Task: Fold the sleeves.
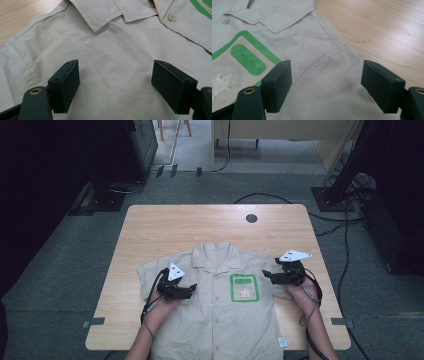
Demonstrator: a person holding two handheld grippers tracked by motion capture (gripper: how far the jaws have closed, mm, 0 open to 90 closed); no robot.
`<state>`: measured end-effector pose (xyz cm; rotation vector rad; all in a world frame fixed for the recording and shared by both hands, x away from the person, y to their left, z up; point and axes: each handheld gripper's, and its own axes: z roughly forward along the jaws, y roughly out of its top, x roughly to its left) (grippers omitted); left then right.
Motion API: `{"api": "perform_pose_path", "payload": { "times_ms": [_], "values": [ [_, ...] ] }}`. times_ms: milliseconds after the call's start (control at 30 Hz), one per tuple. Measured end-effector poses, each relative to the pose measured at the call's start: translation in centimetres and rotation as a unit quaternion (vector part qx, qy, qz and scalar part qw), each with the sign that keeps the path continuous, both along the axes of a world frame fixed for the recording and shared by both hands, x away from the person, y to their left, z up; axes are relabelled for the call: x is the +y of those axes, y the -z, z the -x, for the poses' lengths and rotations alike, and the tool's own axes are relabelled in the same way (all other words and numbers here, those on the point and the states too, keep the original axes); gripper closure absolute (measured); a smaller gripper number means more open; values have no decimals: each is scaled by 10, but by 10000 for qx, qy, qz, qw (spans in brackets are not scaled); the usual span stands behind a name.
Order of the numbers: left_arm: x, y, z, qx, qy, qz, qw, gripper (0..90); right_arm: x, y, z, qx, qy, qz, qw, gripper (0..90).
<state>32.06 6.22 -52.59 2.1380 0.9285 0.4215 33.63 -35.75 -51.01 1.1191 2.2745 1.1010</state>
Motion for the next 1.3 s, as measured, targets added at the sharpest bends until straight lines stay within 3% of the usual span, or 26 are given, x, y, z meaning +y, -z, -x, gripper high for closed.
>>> {"api": "perform_pose_path", "payload": {
  "times_ms": [767, 1300],
  "values": [
    [0, 0, 0, -2, -11, -2, 10000, 226, -18, 4, -1, 6, 255, -111, 9996, 244],
    [0, 0, 0, 0, -21, 0, 10000, 226, -25, 6, 1, -52, 389, 40, 9992, 243]
  ]
}}
